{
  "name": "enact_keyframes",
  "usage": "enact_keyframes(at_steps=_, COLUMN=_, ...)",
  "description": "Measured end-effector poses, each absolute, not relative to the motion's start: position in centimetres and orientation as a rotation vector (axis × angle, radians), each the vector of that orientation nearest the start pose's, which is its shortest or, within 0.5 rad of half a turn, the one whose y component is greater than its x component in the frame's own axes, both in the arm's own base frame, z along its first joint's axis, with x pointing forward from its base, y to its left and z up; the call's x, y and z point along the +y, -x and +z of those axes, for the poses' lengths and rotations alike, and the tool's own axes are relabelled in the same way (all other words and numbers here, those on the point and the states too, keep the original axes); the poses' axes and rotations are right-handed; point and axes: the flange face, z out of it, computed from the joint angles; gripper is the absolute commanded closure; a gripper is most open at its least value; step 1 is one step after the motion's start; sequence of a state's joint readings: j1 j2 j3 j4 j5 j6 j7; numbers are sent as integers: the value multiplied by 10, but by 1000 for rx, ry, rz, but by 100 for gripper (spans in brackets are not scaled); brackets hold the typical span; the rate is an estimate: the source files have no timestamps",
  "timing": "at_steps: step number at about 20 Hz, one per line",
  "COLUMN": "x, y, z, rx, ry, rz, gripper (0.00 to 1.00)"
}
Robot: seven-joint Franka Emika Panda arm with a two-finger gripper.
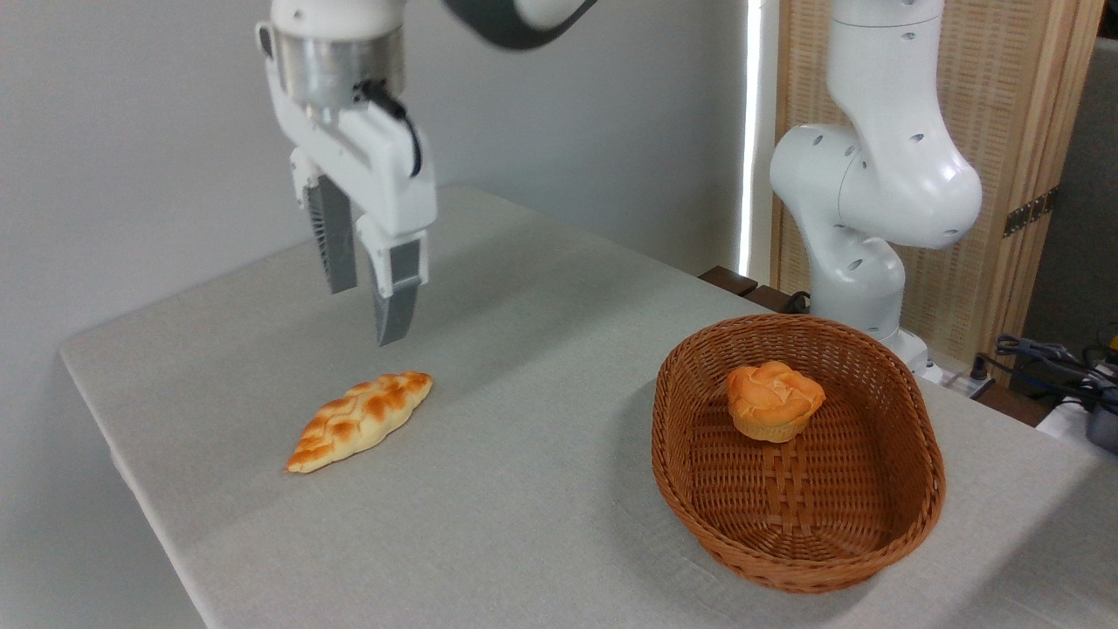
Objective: Put bread into the basket
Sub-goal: 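Move the open gripper down toward the braided golden bread loaf, then lower the gripper onto the loaf's middle and close on it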
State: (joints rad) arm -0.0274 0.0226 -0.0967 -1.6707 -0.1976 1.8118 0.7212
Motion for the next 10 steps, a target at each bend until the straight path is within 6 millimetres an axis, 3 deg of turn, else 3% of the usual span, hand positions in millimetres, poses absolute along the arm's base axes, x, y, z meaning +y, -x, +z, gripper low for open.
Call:
enact_keyframes(at_steps=4, x=-140, y=-579, z=539, rx=1212, ry=3071, rz=-285, gripper=0)
enact_keyframes(at_steps=10, x=-190, y=-563, z=475, rx=1134, ry=3104, rz=-318, gripper=0)
